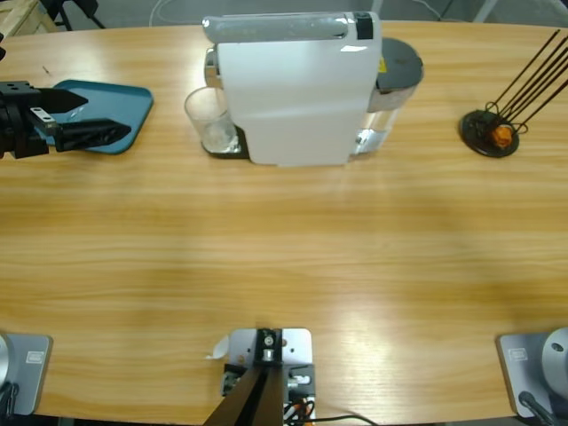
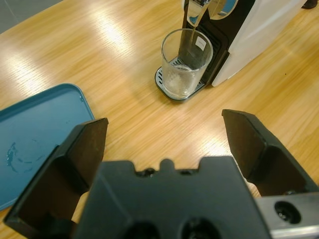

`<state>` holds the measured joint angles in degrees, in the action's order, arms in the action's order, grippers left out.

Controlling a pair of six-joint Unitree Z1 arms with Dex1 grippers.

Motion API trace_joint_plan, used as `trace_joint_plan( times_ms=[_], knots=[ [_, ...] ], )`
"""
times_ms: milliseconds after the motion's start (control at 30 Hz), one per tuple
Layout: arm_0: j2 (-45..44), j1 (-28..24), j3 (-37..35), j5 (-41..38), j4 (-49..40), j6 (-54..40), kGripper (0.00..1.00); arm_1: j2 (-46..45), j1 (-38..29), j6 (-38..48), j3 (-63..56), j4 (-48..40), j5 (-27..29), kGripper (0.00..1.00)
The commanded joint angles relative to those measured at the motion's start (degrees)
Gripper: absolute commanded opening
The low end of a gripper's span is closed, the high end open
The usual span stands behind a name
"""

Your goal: Pour coffee

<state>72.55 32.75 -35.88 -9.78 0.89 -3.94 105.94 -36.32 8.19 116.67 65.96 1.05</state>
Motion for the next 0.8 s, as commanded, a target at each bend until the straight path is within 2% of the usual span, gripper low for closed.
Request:
trace_joint_plan(
  times_ms=[33, 800],
  knots=[
    [2.44, 0.65, 1.69, -0.94, 1.04, -0.28, 1.000, 0.05, -1.12, 1.21, -1.84, 0.92, 0.57, 1.000],
    [4.97, 0.65, 1.77, -1.00, 2.62, -0.63, 1.000, -0.39, -1.21, 1.92, -2.78, 0.83, 1.59, 1.000]
  ],
)
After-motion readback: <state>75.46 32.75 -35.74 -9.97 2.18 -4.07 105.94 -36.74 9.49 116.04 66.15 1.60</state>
